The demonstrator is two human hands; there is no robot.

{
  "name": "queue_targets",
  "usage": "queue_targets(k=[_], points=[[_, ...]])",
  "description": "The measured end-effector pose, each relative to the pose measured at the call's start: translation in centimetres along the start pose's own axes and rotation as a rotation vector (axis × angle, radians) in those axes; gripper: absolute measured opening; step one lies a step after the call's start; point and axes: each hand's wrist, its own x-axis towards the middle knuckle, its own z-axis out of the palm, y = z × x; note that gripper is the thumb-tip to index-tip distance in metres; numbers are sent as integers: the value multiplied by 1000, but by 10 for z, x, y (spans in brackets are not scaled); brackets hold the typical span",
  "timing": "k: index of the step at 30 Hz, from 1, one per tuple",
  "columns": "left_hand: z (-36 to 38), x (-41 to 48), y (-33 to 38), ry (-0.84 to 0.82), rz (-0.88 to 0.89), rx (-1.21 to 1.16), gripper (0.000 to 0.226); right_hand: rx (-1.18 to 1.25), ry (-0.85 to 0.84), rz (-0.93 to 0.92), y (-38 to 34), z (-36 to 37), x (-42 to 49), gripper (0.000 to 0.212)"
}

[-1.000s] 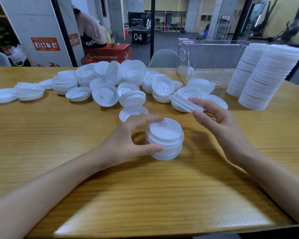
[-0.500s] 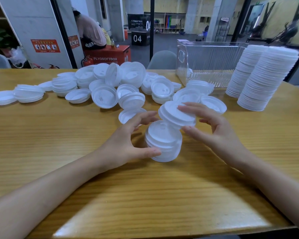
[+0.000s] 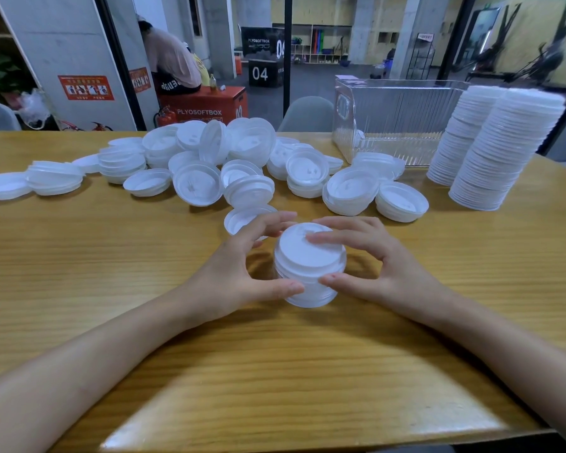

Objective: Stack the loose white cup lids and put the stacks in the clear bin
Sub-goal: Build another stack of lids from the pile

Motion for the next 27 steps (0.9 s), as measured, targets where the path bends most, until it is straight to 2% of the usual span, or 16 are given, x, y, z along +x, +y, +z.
queue_targets(k=[6, 8, 11, 14, 19, 24, 27], points=[[1, 0, 0, 4, 6, 15, 76, 8, -9, 18, 0, 0, -1, 49], [1, 0, -1, 6, 17, 18, 77, 0, -14, 26, -1, 0, -2, 59], [0, 0, -1, 22, 41, 6, 77, -21, -60, 100, 1, 0, -3, 87], [-3, -2, -1, 50, 79, 40, 69, -102, -124, 165, 1, 4, 0, 106], [-10, -1, -4, 143, 232, 219, 46, -185, -185, 189, 1, 9, 8, 101], [-21, 13, -17, 250, 339, 418, 41, -97, -119, 199, 8, 12, 31, 93], [-28, 22, -24, 249, 372, 501, 41, -117, -76, 211, 15, 16, 51, 97]])
